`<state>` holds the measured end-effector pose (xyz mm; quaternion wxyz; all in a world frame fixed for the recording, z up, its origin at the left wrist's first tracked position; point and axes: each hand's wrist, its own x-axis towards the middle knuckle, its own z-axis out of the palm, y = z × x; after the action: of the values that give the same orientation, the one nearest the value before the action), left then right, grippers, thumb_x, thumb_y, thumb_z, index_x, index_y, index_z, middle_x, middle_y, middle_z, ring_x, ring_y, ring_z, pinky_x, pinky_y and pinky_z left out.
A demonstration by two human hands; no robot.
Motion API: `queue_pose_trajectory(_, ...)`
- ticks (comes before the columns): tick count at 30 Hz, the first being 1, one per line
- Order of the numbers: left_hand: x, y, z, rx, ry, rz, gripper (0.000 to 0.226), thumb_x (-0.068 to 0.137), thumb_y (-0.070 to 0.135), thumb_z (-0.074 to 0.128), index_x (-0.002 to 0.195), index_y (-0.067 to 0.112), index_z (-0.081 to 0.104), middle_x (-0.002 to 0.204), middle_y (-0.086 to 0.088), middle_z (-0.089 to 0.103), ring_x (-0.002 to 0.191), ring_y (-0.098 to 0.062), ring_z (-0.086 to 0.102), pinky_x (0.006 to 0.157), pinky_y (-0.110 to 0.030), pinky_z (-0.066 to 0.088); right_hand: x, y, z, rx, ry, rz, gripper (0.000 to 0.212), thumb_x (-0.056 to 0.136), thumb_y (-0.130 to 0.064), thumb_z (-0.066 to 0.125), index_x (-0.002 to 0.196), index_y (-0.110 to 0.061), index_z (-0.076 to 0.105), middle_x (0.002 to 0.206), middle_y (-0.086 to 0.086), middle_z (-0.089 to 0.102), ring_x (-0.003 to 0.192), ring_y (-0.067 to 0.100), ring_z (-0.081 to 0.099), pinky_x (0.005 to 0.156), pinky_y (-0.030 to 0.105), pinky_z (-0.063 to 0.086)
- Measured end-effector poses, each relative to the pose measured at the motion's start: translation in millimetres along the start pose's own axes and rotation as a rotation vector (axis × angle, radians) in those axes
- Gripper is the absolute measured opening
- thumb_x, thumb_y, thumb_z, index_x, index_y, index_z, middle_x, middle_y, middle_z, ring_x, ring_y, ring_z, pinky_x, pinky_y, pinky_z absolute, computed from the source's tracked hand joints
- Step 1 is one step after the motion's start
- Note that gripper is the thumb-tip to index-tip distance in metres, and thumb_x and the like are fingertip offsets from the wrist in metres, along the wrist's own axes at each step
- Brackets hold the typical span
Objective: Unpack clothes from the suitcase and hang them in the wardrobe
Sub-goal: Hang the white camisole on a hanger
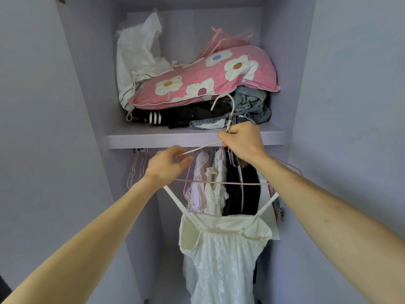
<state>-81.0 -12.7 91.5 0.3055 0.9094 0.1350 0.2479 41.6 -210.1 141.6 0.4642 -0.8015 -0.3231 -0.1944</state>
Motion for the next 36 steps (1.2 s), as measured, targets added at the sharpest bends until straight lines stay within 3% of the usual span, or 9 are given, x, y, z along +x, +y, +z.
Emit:
queue_pose_trajectory(5,5.7,46.4,24.4,0.077,0.081,0.19,0.033,0.1,0.053,0.044,0.076,0.034,0.055,0.057,0.012,0.052,0.062,-0.012,0.053,0.064,-0.033,0.044,-6.7,-0.2,-5.3,-0.027,0.026,-0.073,0.059,0.085,-0.05,0.066,0.053,-0.002,0.053,0.045,0.002,0.046,0.047,0.012,0.038,0.053,0.031,0.035)
queue_pose_trajectory(8,6.5,40.5,28.4,-0.004,0.135,0.178,0.032,0.1,0.052,0.044,0.075,0.036,0.057,0.055,0.009,0.05,0.056,-0.007,0.049,0.058,-0.031,0.037,-19.0,12.2,-24.5,-0.192,-0.031,-0.065,0.054,0.087,-0.07,0.049,0.075,-0.02,0.068,0.065,-0.012,0.061,0.069,0.01,0.054,0.067,0.029,0.043)
queue_pose_trajectory(11,7.4,30.4,21.4,-0.045,0.207,0.157,0.033,0.1,0.05,0.046,0.079,0.03,0.059,0.056,0.007,0.051,0.056,-0.01,0.049,0.058,-0.03,0.035,-32.2,39.0,-42.7,-0.482,-0.118,-0.091,0.047,0.096,-0.066,0.031,0.082,-0.032,0.059,0.079,-0.016,0.055,0.088,0.018,0.046,0.083,0.036,0.041)
queue_pose_trajectory(16,15.4,26.5,3.1,-0.026,0.256,0.109,0.037,0.1,0.05,0.047,0.087,0.021,0.066,0.06,0.004,0.056,0.059,-0.015,0.051,0.06,-0.031,0.038,-48.4,84.0,-51.3,-0.332,-0.161,-0.017,0.039,0.1,-0.055,0.025,0.071,-0.029,0.035,0.067,-0.006,0.056,0.072,0.026,0.056,0.066,0.039,0.047)
queue_pose_trajectory(20,27.7,20.4,0.3,-0.002,0.312,0.073,0.028,0.099,0.049,0.049,0.11,0.026,0.062,0.112,-0.002,0.067,0.112,-0.027,0.057,0.089,-0.038,0.044,-44.1,55.5,-47.7,-0.383,0.012,-0.063,0.042,0.103,-0.047,0.034,0.07,-0.021,0.04,0.059,-0.002,0.052,0.067,0.033,0.054,0.056,0.036,0.037)
queue_pose_trajectory(23,22.2,8.4,9.0,0.045,0.565,-0.064,0.055,0.096,0.049,0.054,0.145,0.028,0.038,0.155,-0.007,0.032,0.138,-0.033,0.032,0.11,-0.05,0.027,-31.4,30.6,-47.7,-0.37,0.078,-0.046,0.044,0.103,-0.046,0.036,0.071,-0.017,0.046,0.066,0.004,0.056,0.07,0.034,0.051,0.059,0.036,0.03)
queue_pose_trajectory(26,-4.0,-10.3,25.5,-0.217,0.779,-0.271,0.07,0.093,0.055,0.047,0.152,0.024,0.027,0.162,-0.006,0.02,0.143,-0.034,0.028,0.114,-0.052,0.023,-13.3,14.2,-58.5,-0.235,0.15,0.005,0.051,0.102,-0.049,0.039,0.061,-0.018,0.041,0.057,-0.001,0.049,0.06,0.027,0.046,0.055,0.036,0.029)
queue_pose_trajectory(30,-21.0,-50.8,44.2,-0.643,0.6,-0.548,0.068,0.101,0.057,0.036,0.158,0.029,0.011,0.164,-0.004,0.015,0.146,-0.033,0.028,0.117,-0.054,0.024,6.8,-10.6,-78.7,-0.066,0.258,0.028,0.053,0.102,-0.046,0.042,0.063,-0.01,0.046,0.055,0.002,0.046,0.054,0.018,0.04,0.054,0.037,0.025)
queue_pose_trajectory(36,-7.1,-46.9,48.0,-0.719,0.295,-0.462,0.088,0.095,0.06,0.049,0.158,0.033,-0.006,0.164,-0.004,0.019,0.149,-0.032,0.023,0.117,-0.052,0.02,24.7,-36.9,-104.2,0.073,0.38,0.065,0.054,0.101,-0.045,0.044,0.06,-0.01,0.039,0.055,0.001,0.036,0.053,0.015,0.032,0.058,0.037,0.026)
